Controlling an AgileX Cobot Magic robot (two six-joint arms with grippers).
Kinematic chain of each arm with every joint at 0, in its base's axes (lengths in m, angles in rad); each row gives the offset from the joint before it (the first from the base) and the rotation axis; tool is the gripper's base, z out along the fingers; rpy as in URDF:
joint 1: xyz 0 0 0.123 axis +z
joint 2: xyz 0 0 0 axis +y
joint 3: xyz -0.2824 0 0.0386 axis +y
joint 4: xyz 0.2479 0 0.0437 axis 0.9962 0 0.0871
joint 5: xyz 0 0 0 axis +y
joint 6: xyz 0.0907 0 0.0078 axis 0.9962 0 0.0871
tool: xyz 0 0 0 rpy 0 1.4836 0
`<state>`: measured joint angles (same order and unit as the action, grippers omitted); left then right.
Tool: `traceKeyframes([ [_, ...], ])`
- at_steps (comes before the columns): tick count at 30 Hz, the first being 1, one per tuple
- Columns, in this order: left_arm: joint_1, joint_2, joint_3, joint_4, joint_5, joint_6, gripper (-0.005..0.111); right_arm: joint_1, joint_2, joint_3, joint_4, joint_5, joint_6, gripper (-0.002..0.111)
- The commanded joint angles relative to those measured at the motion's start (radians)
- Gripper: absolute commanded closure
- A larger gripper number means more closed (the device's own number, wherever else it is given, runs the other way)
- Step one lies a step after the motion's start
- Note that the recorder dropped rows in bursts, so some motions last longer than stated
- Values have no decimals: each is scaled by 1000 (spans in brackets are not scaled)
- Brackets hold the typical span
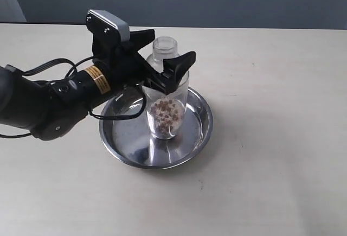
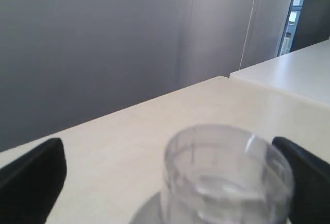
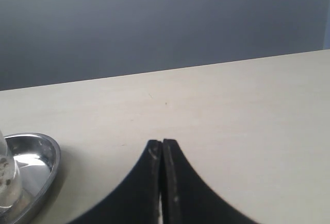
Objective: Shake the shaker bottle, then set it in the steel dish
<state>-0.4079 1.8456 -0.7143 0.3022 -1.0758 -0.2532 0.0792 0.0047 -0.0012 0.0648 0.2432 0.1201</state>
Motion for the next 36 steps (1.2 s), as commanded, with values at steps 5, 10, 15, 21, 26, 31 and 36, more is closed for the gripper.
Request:
traceKeyframes([
  [5, 8, -87, 1, 32, 27, -25, 1, 2, -5, 1, -3, -12, -4, 109],
  [10, 8, -161, 1, 32, 35, -32, 2, 2, -5, 1, -3, -12, -4, 109],
  [15, 8, -334, 1, 27, 215, -32, 16, 2, -5, 1, -3, -12, -4, 109],
  [21, 8, -680, 1, 48, 697, -27, 75, 2, -5, 1, -3, -15, -4, 109],
  [26, 8, -957, 1, 76, 1092, -27, 106, 2, -5, 1, -3, -15, -4, 109],
  [31, 8, -1177, 1, 70, 1382, -42, 106, 2, -5, 1, -3, -15, -4, 109],
  [36, 8, -1294, 1, 16, 1682, -131, 106, 2, -5, 1, -3, -11, -4, 109],
])
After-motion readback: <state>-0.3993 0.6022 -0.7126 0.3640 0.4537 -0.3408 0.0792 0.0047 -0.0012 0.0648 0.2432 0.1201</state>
